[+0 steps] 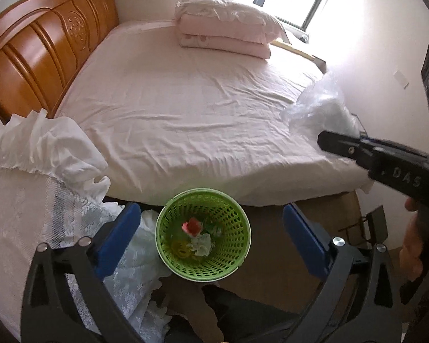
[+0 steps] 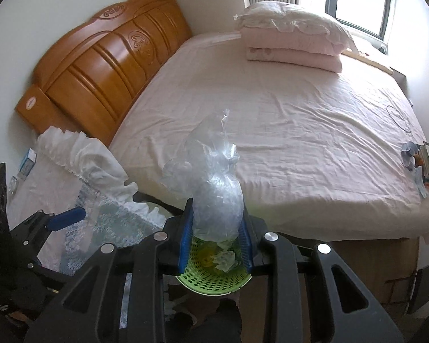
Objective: Collect trash
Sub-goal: 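Carry both items over the green wastebasket and release them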
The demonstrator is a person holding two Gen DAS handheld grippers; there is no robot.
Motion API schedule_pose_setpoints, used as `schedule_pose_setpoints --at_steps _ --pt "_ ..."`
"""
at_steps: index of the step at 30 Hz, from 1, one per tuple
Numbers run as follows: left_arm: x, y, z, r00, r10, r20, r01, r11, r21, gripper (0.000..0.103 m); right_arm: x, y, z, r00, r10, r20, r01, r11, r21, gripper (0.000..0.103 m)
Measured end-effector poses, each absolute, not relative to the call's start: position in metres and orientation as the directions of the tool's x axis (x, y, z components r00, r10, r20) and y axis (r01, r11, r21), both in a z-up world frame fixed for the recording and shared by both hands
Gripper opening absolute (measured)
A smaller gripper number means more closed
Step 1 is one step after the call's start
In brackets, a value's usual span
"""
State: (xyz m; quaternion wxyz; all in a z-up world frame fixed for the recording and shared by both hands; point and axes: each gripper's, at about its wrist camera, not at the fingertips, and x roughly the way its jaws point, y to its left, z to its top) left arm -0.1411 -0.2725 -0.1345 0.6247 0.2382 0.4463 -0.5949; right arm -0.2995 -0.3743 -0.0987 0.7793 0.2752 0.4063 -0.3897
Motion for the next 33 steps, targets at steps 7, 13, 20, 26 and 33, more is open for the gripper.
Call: schedule_pose_setpoints --at_steps 7,13,20,26,33 --pt "-0.123 -0.261 -0.122 -0.038 -0.558 -0.829 0.941 0.259 -0.217 0.095 -0.290 -0.372 -0.106 0.381 -0.344 -0.859 0.813 0.566 0.134 0.030" --pt "-0.103 -0.244 -0.110 0.018 -0.575 -0.818 0.918 0.334 -0.214 0.095 -0.276 -0.362 -0.114 0.384 -0.311 -0.870 0.792 0.595 0.137 0.030" --pt "-0.082 -0.225 -0.103 0.072 -0.587 -0.807 0.881 0.416 -0.224 0.095 -0.253 -0.350 -0.143 0.349 -0.267 -0.898 0.793 0.595 0.131 0.062" --pt "-0.072 -0.206 -0.098 0.118 -0.586 -0.802 0.851 0.476 -0.223 0.095 -0.229 -0.344 -0.188 0.257 -0.176 -0.950 0.801 0.589 0.107 0.101" --pt "-0.060 -0.184 -0.097 0.154 -0.571 -0.806 0.821 0.528 -0.217 0.095 -0.224 -0.337 -0.197 0.241 -0.166 -0.956 0.788 0.608 0.093 0.101"
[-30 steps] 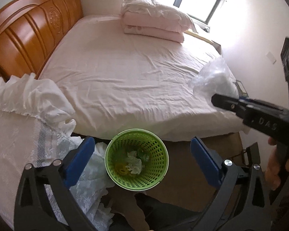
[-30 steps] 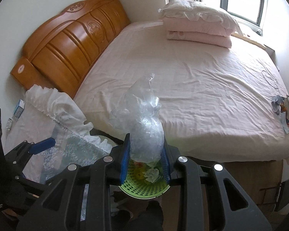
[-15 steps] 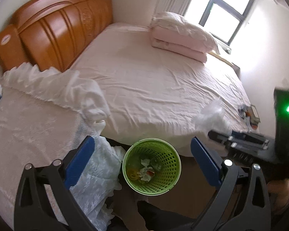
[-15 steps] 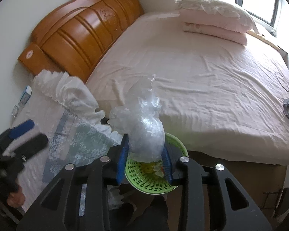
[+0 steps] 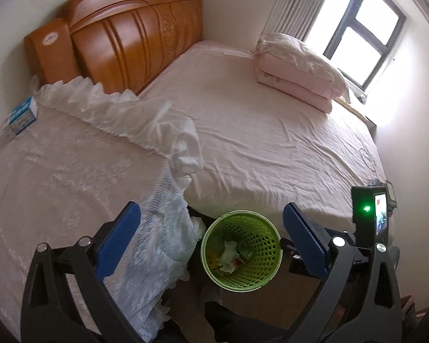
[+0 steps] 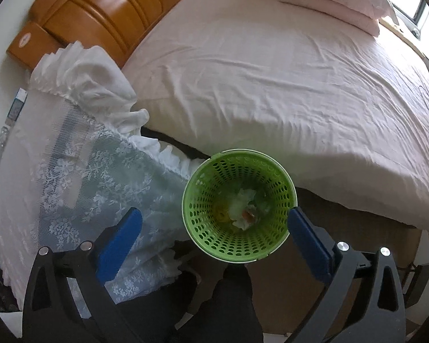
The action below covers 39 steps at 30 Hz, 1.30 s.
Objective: Collect trash
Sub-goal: 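Carry both items over the green wastebasket and release them, then move both tools back toward the milk carton and blister pack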
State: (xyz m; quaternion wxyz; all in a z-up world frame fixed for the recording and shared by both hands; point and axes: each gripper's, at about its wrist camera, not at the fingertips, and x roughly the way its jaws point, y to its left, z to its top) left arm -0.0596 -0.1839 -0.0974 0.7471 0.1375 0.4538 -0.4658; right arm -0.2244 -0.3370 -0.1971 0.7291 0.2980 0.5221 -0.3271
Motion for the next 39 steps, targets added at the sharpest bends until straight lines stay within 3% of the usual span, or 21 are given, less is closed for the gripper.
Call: schedule_pose_setpoints --at_steps 10,18,24,27,33,39 --pt "-0.036 -0.153 -0.092 0.205 -0.562 -0.801 0.780 0.588 -0.212 0.095 -0.206 -0.335 -0.185 0.279 -0.165 -0.946 0.763 0.636 0.114 0.101" --pt "0.005 -0.104 -0.081 0.329 -0.525 -0.785 0.697 0.695 -0.174 0.095 -0.144 -0.304 -0.149 0.378 -0.162 -0.912 0.620 0.775 0.120 0.101" --pt "0.055 -0.042 -0.082 0.441 -0.431 -0.787 0.569 0.813 -0.125 0.095 -0.060 -0.256 -0.125 0.469 -0.090 -0.879 0.322 0.944 0.075 0.101" --pt "0.081 -0.009 -0.088 0.481 -0.368 -0.795 0.497 0.862 -0.098 0.095 0.010 -0.220 -0.123 0.483 -0.049 -0.874 0.053 0.998 -0.027 0.101" --pt "0.124 0.046 -0.096 0.521 -0.290 -0.803 0.392 0.917 -0.077 0.095 0.137 -0.171 -0.132 0.467 0.021 -0.884 -0.310 0.940 -0.142 0.101" --pt "0.161 0.076 -0.106 0.533 -0.245 -0.810 0.336 0.940 -0.063 0.095 0.267 -0.133 -0.149 0.403 0.073 -0.912 -0.531 0.830 -0.169 0.101"
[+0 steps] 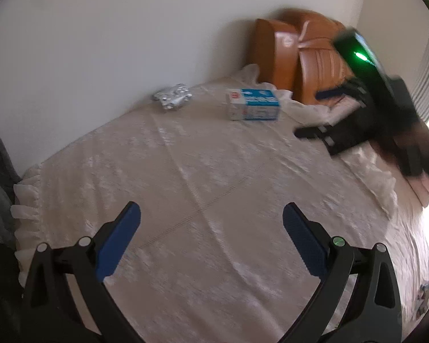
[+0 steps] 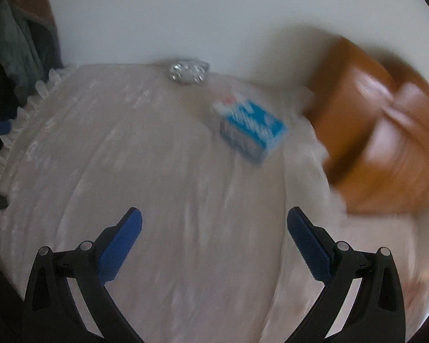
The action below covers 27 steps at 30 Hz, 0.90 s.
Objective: Collect trash
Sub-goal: 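Move both tools back toward the milk carton and blister pack, then grasp the blue milk carton with the right tool while the left tool grasps the silver blister pack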
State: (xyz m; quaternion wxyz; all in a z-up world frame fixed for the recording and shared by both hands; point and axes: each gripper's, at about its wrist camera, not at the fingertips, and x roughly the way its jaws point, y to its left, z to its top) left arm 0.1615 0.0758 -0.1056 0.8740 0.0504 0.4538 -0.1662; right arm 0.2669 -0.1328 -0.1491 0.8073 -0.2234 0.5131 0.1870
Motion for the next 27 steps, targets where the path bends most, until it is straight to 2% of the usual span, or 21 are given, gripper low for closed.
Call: schedule_pose_setpoints --at_steps 6,14,15,16,21,24,25,26,27 --pt "0.207 0.088 -0.121 0.522 -0.222 -0.823 0.293 0.953 -0.071 0.095 0.355 -0.093 -0.186 0.372 -0.050 -0.927 -0.663 0.685 -0.303 0.101" --pt "0.258 0.091 -0.132 0.505 -0.225 -0.833 0.230 0.966 -0.122 0.095 0.407 -0.088 -0.228 0.232 -0.077 -0.970 -0.752 0.617 -0.229 0.100" --pt "0.268 0.090 -0.133 0.501 -0.226 -0.835 0.220 0.967 -0.129 0.095 0.410 -0.088 -0.229 0.227 -0.071 -0.971 -0.748 0.626 -0.221 0.094" --pt "0.279 0.088 -0.135 0.498 -0.224 -0.838 0.204 0.969 -0.138 0.095 0.412 -0.090 -0.227 0.241 -0.077 -0.967 -0.732 0.640 -0.233 0.084" --pt "0.326 0.076 -0.143 0.493 -0.222 -0.841 0.144 0.974 -0.173 0.095 0.415 -0.099 -0.211 0.261 0.015 -0.965 -0.671 0.722 -0.170 0.081" --pt "0.357 0.060 -0.150 0.518 -0.173 -0.838 0.097 0.985 -0.144 0.095 0.398 -0.110 -0.180 0.354 0.092 -0.931 -0.581 0.801 -0.142 0.079" --pt "0.369 0.055 -0.153 0.528 -0.143 -0.837 0.068 0.990 -0.127 0.095 0.390 -0.116 -0.168 0.381 0.130 -0.916 -0.546 0.831 -0.109 0.072" --pt "0.377 0.051 -0.156 0.533 -0.127 -0.837 0.049 0.992 -0.119 0.095 0.387 -0.121 -0.164 0.386 0.146 -0.911 -0.525 0.847 -0.087 0.059" --pt "0.390 0.045 -0.160 0.538 -0.105 -0.836 0.024 0.994 -0.109 0.095 0.383 -0.126 -0.158 0.395 0.165 -0.904 -0.496 0.866 -0.059 0.040"
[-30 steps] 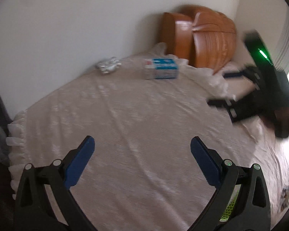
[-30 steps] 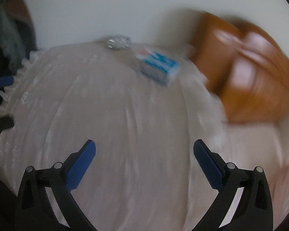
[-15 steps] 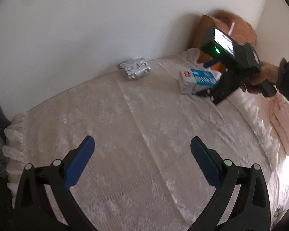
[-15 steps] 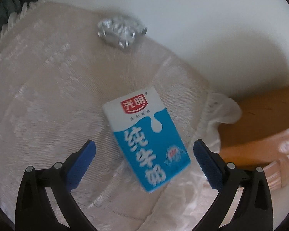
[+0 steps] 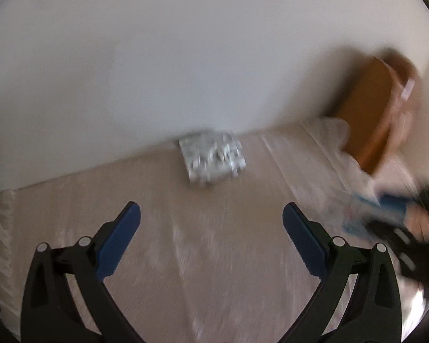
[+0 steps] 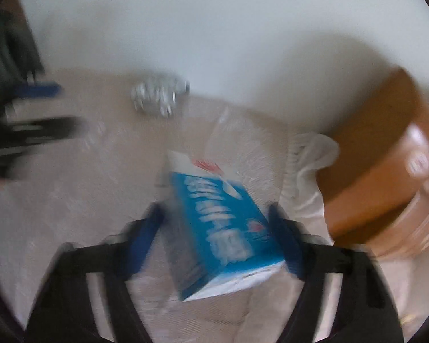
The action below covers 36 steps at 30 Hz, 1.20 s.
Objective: Collect trash
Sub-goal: 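Grasp the blue milk carton with the right tool while the left tool grasps the silver blister pack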
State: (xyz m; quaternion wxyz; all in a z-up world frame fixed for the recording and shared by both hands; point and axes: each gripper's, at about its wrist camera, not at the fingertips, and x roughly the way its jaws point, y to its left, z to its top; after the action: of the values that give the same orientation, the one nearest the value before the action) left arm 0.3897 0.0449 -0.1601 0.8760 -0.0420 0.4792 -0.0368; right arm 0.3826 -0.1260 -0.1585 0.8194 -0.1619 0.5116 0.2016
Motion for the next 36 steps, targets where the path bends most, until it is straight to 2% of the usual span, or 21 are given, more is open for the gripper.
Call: schedule_pose_setpoints --at_steps 1,3,8,9,10,12,13,20,22,23,30,32,33,34,36 --pt "0.402 0.039 -0.165 0.538 -0.085 -0.839 0.003 0.995 -0.099 0.095 0.369 -0.135 -0.148 0.432 0.202 -0.879 -0.427 0.904 -0.002 0.038" --pt "0.422 0.032 -0.175 0.534 -0.058 -0.843 -0.025 0.996 -0.084 0.095 0.356 -0.138 -0.147 0.451 0.237 -0.860 -0.398 0.916 0.044 0.038" --pt "0.445 0.019 -0.194 0.508 0.006 -0.861 -0.048 0.999 -0.021 0.095 0.349 -0.151 -0.158 0.447 0.233 -0.864 -0.341 0.937 0.076 0.040" --pt "0.447 0.018 -0.196 0.505 0.010 -0.863 -0.051 0.999 -0.018 0.095 0.345 -0.157 -0.156 0.455 0.246 -0.856 -0.322 0.941 0.100 0.045" --pt "0.449 0.018 -0.198 0.502 0.017 -0.865 -0.056 0.998 -0.013 0.095 0.340 -0.163 -0.153 0.477 0.251 -0.843 -0.299 0.948 0.113 0.058" --pt "0.453 0.017 -0.204 0.493 0.032 -0.869 -0.070 0.998 -0.003 0.095 0.335 -0.173 -0.147 0.513 0.241 -0.824 -0.265 0.957 0.115 0.078" --pt "0.455 0.017 -0.207 0.487 0.038 -0.873 -0.078 0.997 0.000 0.095 0.334 -0.179 -0.144 0.526 0.236 -0.817 -0.245 0.962 0.120 0.083" --pt "0.476 0.017 -0.225 0.450 0.068 -0.890 -0.112 0.994 0.019 0.095 0.347 -0.196 -0.159 0.524 0.175 -0.834 -0.072 0.984 0.161 0.092" --pt "0.477 0.017 -0.226 0.459 0.060 -0.887 -0.109 0.994 0.010 0.089 0.352 -0.188 -0.163 0.513 0.180 -0.839 -0.042 0.982 0.185 0.092" --pt "0.477 0.016 -0.226 0.461 0.053 -0.886 -0.101 0.995 0.007 0.075 0.350 -0.190 -0.163 0.511 0.176 -0.841 -0.036 0.982 0.184 0.092" --pt "0.468 0.016 -0.217 0.494 0.046 -0.868 -0.058 0.998 0.020 0.072 0.368 -0.168 -0.196 0.460 0.055 -0.886 0.049 0.995 0.087 0.092" --pt "0.457 0.015 -0.209 0.510 0.039 -0.859 -0.053 0.998 0.013 0.072 0.371 -0.165 -0.205 0.450 0.042 -0.892 0.058 0.995 0.076 0.079" --pt "0.451 0.015 -0.204 0.517 0.038 -0.855 -0.051 0.999 0.013 0.072 0.372 -0.166 -0.211 0.429 0.050 -0.902 0.066 0.994 0.087 0.055" --pt "0.444 0.017 -0.200 0.523 0.036 -0.852 -0.050 0.999 0.011 0.072 0.373 -0.167 -0.213 0.424 0.058 -0.904 0.071 0.993 0.097 0.045" --pt "0.425 0.016 -0.187 0.537 0.024 -0.843 -0.044 0.999 0.000 0.072 0.368 -0.173 -0.211 0.434 0.087 -0.897 0.102 0.984 0.145 0.043"
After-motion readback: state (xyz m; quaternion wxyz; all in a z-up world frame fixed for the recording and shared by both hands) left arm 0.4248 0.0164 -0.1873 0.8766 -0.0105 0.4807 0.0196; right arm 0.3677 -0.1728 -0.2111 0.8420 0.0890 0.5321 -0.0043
